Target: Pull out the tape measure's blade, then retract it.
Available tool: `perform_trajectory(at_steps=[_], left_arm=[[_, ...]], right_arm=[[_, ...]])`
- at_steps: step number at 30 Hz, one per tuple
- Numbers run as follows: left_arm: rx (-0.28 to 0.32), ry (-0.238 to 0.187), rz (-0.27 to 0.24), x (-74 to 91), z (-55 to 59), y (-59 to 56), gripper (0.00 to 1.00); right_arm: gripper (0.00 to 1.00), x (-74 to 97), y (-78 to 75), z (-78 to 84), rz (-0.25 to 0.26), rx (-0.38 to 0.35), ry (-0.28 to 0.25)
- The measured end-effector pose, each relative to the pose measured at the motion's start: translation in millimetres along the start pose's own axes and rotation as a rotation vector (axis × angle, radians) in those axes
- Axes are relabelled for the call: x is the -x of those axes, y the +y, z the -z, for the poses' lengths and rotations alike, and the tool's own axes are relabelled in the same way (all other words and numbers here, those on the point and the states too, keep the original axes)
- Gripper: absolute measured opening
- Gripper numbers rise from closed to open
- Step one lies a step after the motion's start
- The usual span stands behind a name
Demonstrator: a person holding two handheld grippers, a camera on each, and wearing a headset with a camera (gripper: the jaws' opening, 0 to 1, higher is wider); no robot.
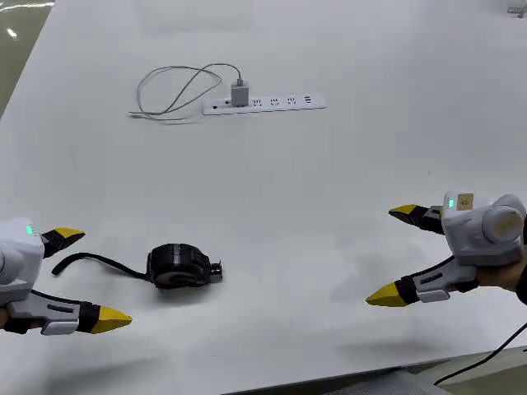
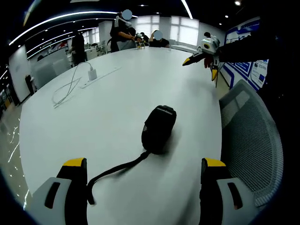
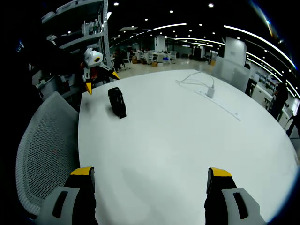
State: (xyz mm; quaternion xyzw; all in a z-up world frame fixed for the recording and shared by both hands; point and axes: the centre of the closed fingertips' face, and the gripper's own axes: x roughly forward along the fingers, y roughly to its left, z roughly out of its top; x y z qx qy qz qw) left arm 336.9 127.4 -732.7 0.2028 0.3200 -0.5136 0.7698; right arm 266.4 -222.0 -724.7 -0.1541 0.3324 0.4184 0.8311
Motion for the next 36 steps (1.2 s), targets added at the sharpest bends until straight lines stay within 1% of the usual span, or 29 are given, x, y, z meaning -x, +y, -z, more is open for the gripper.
perform_trajectory(at_steps=[3,5,8,11,13,17,19,20,22,23,25,29,31,34,35,36], left_arm=[[-0.002,0.022,0.01,-3.2,-0.3,-0.8,0.99],[-0.023,0.026,0.013,-3.7,-2.9,-1.9,0.99],[-0.028,0.038,0.02,-4.9,-4.4,-2.4,0.99],[-0.059,0.05,0.024,-7.5,-5.0,-1.6,0.99],[-0.05,0.048,0.032,-9.1,-6.7,-1.5,0.99],[-0.039,0.031,0.043,-12.3,-13.8,-2.0,0.99],[-0.005,0.004,0.073,-13.8,-21.0,-7.0,0.99],[-0.004,-0.001,0.076,-13.8,-23.5,-7.2,0.99],[-0.019,-0.007,0.082,-14.5,-27.9,-8.9,0.99],[-0.038,-0.002,0.083,-15.6,-28.8,-8.9,0.99],[-0.054,0.004,0.083,-17.3,-29.4,-8.1,0.99],[-0.065,0.013,0.091,-22.2,-30.0,-7.1,0.99],[-0.084,0.023,0.093,-25.7,-28.7,-6.4,0.99],[-0.108,0.043,0.099,-30.8,-26.7,-6.2,0.99],[-0.113,0.046,0.101,-32.0,-26.6,-6.3,0.99],[-0.125,0.053,0.103,-33.8,-26.4,-6.2,0.99]], right_arm=[[0.99,-1.7,-1.0,-2.8,-0.002,0.002,-0.004],[0.99,-2.7,-1.3,-4.0,-0.003,0.006,-0.004],[0.99,-5.7,-1.3,-5.9,-0.008,0.01,-0.004],[0.99,-10.6,0.4,-10.3,-0.016,0.019,-0.007],[0.99,-13.9,1.5,-12.0,-0.023,0.024,-0.005],[0.99,-20.5,4.5,-16.6,-0.036,0.035,-0.003],[0.99,-22.8,4.6,-18.8,-0.041,0.036,-0.006],[0.99,-23.1,4.2,-19.3,-0.044,0.035,-0.008],[0.99,-23.6,4.4,-21.0,-0.048,0.043,-0.007],[0.99,-23.8,3.9,-22.1,-0.049,0.047,-0.008],[0.99,-24.3,2.6,-23.4,-0.05,0.047,-0.01],[0.99,-26.0,0.4,-27.8,-0.049,0.05,-0.014],[0.99,-27.5,2.9,-29.6,-0.067,0.046,-0.01],[0.99,-29.8,3.4,-32.7,-0.074,0.052,-0.01],[0.99,-30.8,4.5,-33.5,-0.083,0.042,-0.009],[0.99,-32.1,7.5,-35.6,-0.103,0.039,-0.011]])
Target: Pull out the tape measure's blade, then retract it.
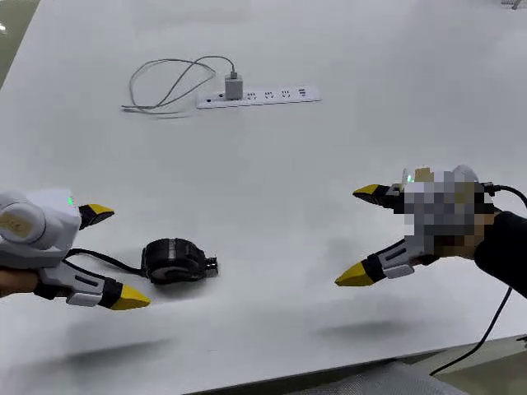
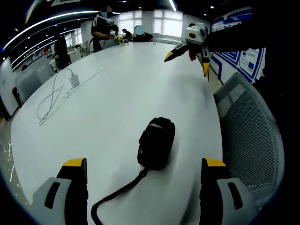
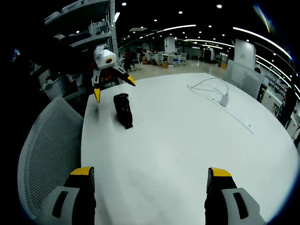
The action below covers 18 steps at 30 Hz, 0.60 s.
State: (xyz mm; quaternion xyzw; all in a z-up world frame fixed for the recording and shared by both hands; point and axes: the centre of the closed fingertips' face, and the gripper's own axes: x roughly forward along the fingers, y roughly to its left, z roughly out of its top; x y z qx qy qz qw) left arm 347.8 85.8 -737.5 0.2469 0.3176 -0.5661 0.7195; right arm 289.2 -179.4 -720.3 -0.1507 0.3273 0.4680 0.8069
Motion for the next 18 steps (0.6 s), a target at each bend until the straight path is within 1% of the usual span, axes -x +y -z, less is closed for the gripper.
perform_trajectory(at_steps=[3,4,5,7,9,10,14,15,18], left_arm=[[-0.016,0.012,0.001,-2.3,-2.2,0.8,0.99],[-0.026,0.018,0.001,-3.4,-2.2,1.2,0.99],[-0.047,0.034,0.006,-4.8,-1.0,1.0,0.99],[-0.042,0.041,0.011,-8.0,-1.2,0.8,0.99],[-0.055,0.047,0.014,-10.6,-0.7,0.6,0.99],[-0.063,0.049,0.014,-12.2,-1.0,0.3,0.99],[-0.071,0.052,0.006,-17.2,-1.8,1.2,0.99],[-0.075,0.053,0.011,-19.1,-1.2,0.1,0.99],[-0.086,0.062,0.018,-22.1,1.1,-1.7,0.99]], right_arm=[[0.99,-4.6,3.1,-2.5,-0.021,0.008,0.01],[0.99,-6.0,4.4,-3.6,-0.025,0.009,0.011],[0.99,-7.8,5.5,-4.8,-0.033,0.013,0.01],[0.99,-11.4,5.9,-6.6,-0.038,0.021,0.008],[0.99,-15.6,6.6,-7.3,-0.045,0.03,0.006],[0.99,-19.2,6.9,-6.3,-0.05,0.043,0.015],[0.99,-30.0,8.7,-5.0,-0.054,0.049,0.036],[0.99,-33.2,10.4,-5.1,-0.058,0.067,0.04],[0.99,-38.9,10.6,-8.7,-0.064,0.061,0.031]])
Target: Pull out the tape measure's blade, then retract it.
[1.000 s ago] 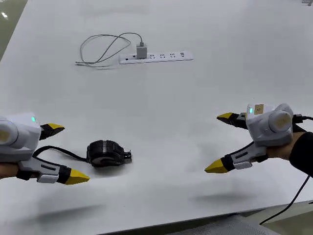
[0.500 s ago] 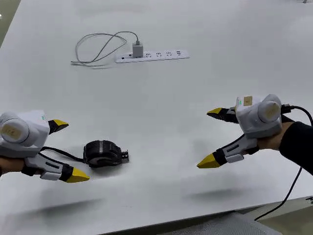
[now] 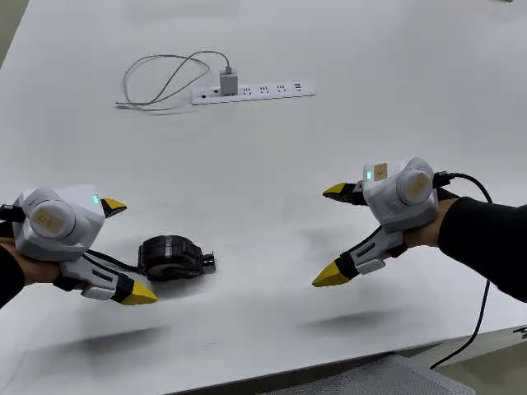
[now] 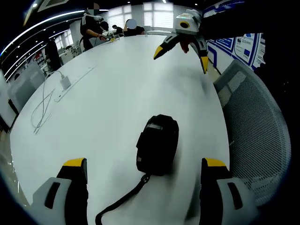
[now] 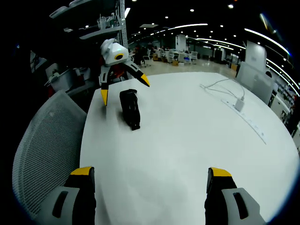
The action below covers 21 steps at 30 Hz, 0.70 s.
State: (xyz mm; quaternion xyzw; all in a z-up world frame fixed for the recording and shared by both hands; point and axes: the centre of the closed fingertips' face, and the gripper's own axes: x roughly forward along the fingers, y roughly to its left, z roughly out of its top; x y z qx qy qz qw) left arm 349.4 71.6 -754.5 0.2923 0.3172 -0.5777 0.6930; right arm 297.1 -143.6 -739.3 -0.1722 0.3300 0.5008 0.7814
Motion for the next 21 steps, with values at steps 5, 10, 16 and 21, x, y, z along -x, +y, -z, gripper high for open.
perform_trajectory(at_steps=[5,10,16,21], left_arm=[[-0.007,0.003,0.011,-2.2,1.0,-1.5,0.99],[0.001,0.007,0.034,-5.5,0.8,-4.6,0.92],[0.003,0.016,0.06,-10.1,0.0,-10.1,0.86],[-0.025,0.013,0.047,-14.6,-2.1,-7.0,0.87]], right_arm=[[0.99,-6.1,-1.2,-6.4,-0.01,-0.003,-0.008],[0.99,-13.5,1.2,-10.3,-0.023,0.007,-0.013],[0.99,-22.5,2.4,-12.8,-0.033,0.001,-0.01],[0.99,-29.7,2.7,-16.3,-0.042,0.008,-0.009]])
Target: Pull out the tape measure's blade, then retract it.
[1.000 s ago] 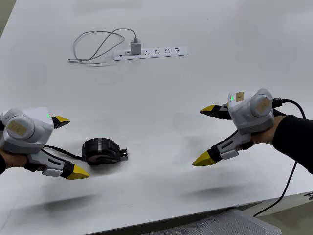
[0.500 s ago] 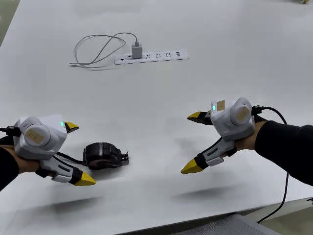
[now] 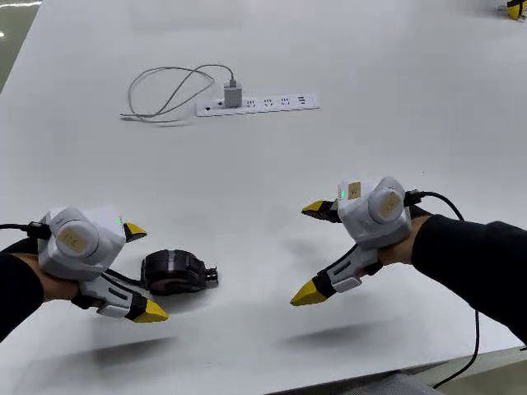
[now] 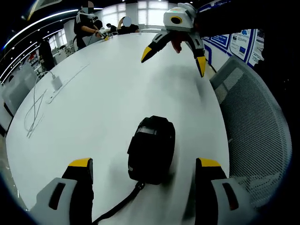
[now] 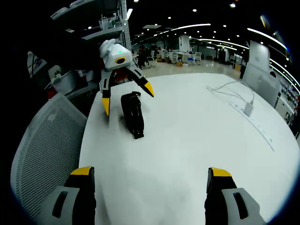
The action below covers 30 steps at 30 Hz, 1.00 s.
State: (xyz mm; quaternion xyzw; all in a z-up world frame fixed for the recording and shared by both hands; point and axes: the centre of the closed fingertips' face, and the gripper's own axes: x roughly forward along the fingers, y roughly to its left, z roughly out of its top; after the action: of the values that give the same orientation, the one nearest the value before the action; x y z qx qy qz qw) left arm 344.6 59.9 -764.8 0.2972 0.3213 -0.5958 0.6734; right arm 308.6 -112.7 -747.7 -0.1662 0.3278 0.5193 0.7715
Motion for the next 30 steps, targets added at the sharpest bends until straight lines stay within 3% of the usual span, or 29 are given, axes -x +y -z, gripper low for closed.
perform_trajectory(at_steps=[8,10,22,25,30], left_arm=[[0.002,0.016,0.017,-6.8,-0.9,-2.8,0.8],[0.002,0.022,0.021,-7.0,-0.7,-2.8,0.72],[-0.046,0.023,0.042,-13.0,-7.4,-5.2,0.55],[-0.086,0.01,0.039,-14.5,-12.5,-4.8,0.52],[-0.097,0.01,0.039,-15.6,-14.2,-4.0,0.49]], right_arm=[[0.99,-13.6,-0.3,-9.9,-0.012,0.012,-0.006],[0.99,-16.4,0.0,-11.7,-0.015,0.011,-0.006],[0.99,-42.7,3.8,-24.3,-0.043,0.016,-0.004],[0.99,-49.0,3.0,-27.4,-0.047,0.019,0.003],[0.99,-56.1,2.6,-32.8,-0.051,0.027,0.003]])
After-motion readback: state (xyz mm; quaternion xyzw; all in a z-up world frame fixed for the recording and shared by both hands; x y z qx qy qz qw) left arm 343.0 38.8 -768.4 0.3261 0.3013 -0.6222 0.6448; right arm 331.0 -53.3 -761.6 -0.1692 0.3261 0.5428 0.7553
